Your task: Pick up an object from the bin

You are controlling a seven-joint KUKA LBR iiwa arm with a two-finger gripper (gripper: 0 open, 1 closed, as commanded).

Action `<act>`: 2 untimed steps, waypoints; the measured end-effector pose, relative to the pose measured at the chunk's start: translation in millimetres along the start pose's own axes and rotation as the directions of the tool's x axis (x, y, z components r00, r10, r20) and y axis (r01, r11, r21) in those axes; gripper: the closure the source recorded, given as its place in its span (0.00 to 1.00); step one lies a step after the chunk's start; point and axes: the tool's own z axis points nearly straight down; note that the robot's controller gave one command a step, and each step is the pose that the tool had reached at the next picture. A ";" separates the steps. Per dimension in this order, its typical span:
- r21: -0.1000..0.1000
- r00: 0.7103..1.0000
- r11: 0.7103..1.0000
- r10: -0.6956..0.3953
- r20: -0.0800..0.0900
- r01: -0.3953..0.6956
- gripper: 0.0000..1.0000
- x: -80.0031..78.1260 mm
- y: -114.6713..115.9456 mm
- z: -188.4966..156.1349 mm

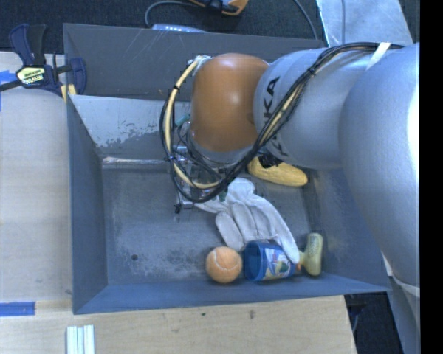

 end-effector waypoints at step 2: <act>-0.003 0.998 0.998 -0.067 0.005 0.067 0.00 6.8 -34.0 -4.7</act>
Offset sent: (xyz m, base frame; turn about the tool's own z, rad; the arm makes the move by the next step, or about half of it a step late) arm -0.0164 -0.0831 0.0035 -0.1371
